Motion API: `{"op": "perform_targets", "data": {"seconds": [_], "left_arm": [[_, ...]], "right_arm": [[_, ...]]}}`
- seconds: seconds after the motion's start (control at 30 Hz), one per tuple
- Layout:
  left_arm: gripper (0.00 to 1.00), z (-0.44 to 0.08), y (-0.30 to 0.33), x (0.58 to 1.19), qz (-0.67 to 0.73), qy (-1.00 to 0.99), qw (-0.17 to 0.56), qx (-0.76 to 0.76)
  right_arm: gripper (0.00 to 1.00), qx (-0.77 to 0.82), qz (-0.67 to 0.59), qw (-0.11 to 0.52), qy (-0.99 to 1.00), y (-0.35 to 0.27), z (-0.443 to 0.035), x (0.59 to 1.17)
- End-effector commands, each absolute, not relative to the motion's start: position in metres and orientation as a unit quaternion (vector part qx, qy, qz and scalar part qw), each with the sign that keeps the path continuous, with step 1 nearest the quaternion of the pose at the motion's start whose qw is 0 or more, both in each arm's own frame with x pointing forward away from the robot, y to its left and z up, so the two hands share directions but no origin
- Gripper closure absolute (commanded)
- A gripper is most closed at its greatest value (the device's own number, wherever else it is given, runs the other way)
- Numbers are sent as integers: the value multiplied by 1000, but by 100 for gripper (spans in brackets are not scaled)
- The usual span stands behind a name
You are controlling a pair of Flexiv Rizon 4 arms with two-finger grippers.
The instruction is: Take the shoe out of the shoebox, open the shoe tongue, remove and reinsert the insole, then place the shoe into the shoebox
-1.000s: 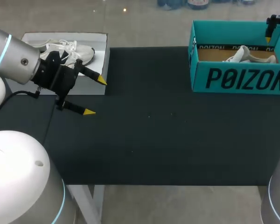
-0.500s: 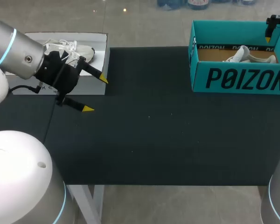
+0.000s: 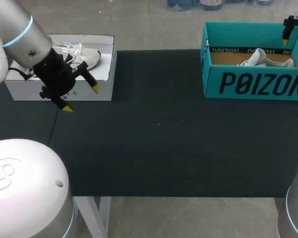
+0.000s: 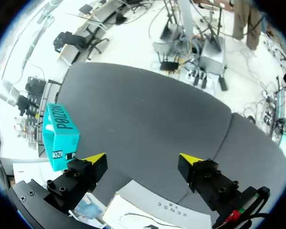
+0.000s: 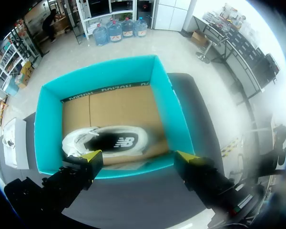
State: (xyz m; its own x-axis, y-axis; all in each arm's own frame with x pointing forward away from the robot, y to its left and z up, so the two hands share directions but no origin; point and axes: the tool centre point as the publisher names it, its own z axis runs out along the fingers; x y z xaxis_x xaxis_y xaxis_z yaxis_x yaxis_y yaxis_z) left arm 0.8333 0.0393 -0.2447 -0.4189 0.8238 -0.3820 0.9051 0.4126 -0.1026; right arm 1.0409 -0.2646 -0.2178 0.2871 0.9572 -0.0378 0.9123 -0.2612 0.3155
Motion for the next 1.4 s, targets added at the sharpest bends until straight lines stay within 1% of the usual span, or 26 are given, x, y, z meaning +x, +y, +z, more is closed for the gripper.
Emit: {"op": "perform_targets", "data": {"seconds": [0.03, 0.17, 1.33, 1.4], "left_arm": [[0, -240, 63, 843, -108, 811, 104, 566], [0, -236, 83, 846, -73, 796, 99, 592], [0, -236, 83, 846, -73, 796, 99, 592], [0, -232, 94, 855, -56, 790, 94, 604]], "right_arm": [[0, 790, 80, 140, 591, -264, -218, 1041], [0, 790, 80, 140, 591, -264, -218, 1041], [0, 790, 80, 140, 591, -264, -218, 1041], [0, 790, 80, 140, 591, -264, -218, 1041]]}}
